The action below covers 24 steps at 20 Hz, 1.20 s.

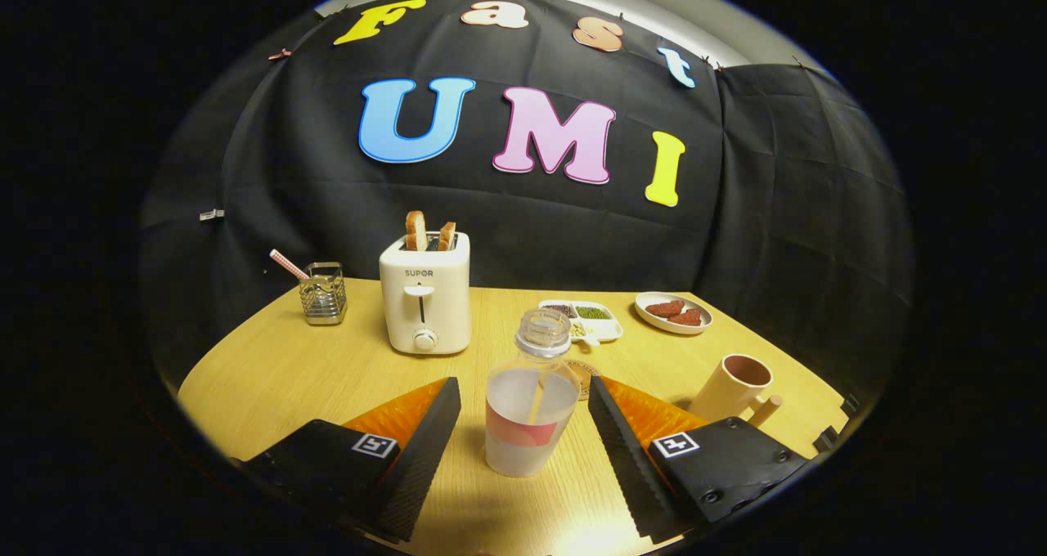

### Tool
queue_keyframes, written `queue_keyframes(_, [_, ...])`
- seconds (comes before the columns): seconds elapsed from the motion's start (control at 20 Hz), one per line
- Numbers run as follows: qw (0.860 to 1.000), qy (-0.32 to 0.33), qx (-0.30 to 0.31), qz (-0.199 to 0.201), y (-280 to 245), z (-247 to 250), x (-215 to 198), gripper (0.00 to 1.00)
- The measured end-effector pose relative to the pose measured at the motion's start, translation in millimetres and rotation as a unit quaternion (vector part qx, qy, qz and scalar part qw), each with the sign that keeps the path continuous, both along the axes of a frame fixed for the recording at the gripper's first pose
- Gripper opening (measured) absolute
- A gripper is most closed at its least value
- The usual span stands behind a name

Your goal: Take the bottle from table, then pour the juice into the cup, finally place the bottle on the coaster

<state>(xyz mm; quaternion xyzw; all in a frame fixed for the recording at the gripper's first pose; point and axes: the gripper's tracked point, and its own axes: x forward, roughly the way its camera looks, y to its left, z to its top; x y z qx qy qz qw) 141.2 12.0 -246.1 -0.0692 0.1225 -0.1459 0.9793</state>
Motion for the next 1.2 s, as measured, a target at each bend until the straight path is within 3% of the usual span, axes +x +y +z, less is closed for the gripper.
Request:
queue_keyframes(0.6, [0.999, 0.04, -0.018, 0.003, -12, -48, 38, 0.97])
queue_keyframes(0.85, [0.999, 0.045, -0.006, 0.004, -13, -50, 40, 0.85])
queue_keyframes(1.2, [0.998, 0.06, 0.019, 0.016, -11, -51, 37, 0.77])
